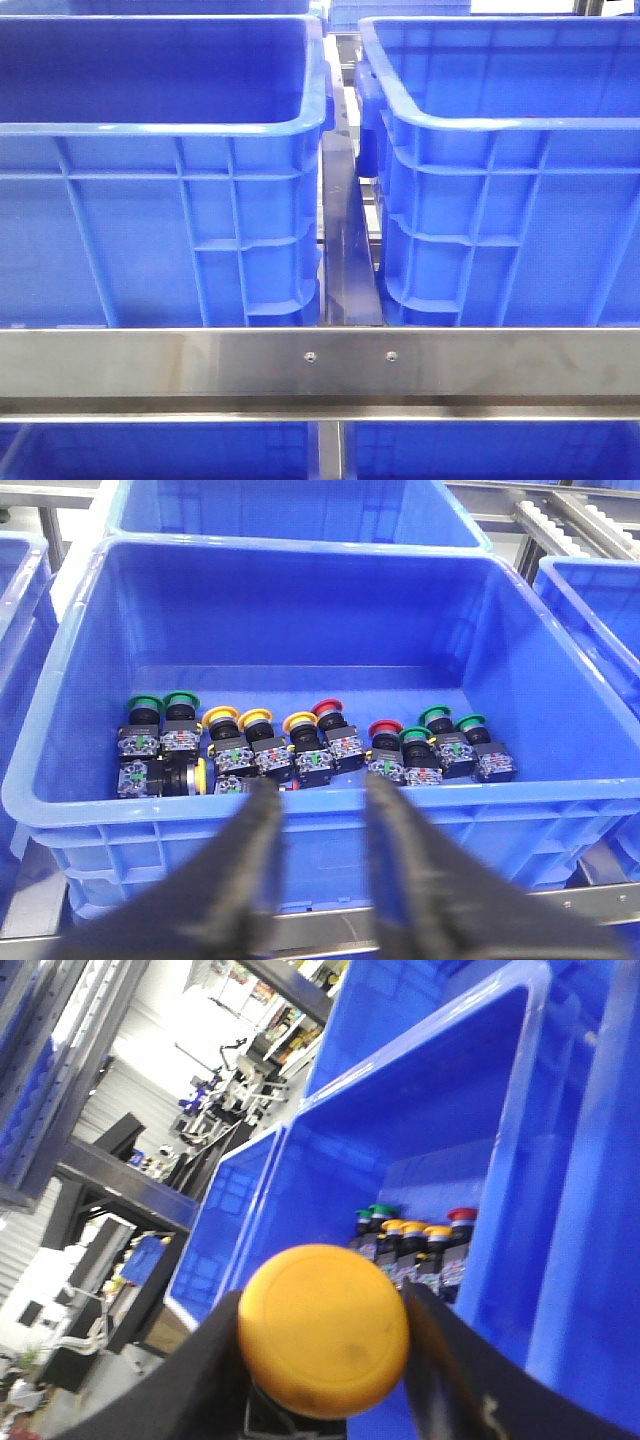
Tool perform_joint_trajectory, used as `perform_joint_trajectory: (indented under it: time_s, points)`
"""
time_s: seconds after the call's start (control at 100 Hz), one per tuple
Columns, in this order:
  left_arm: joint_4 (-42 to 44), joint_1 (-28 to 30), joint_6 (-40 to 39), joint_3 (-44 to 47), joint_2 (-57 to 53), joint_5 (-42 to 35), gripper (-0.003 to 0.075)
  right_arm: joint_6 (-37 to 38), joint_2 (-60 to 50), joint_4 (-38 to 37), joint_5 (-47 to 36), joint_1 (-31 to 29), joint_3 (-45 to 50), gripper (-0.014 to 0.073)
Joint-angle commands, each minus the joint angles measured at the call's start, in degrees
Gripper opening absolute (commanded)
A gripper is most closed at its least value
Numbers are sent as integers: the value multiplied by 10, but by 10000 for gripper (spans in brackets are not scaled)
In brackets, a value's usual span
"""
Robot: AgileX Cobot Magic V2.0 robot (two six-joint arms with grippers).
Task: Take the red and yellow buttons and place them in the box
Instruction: 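Lower the yellow button into the crate and open the right gripper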
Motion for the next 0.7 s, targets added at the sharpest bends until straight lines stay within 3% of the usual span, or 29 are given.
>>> perform_joint_trajectory:
  time_s: [0.0, 0.16, 0.56, 0.69]
  points:
    - [-3, 1, -6, -14, 7, -41, -18, -24, -20, 77, 10, -4, -27, 110]
    - [-3, 1, -6, -14, 7, -41, -19, -76, -20, 75, -69, -4, -52, 110]
    - [-3, 1, -6, -14, 7, -41, -19, -302, -15, 75, -460, -4, -90, 110]
    - [-3, 1, -6, -14, 7, -41, -19, -346, 7, 74, -539, -4, -100, 110]
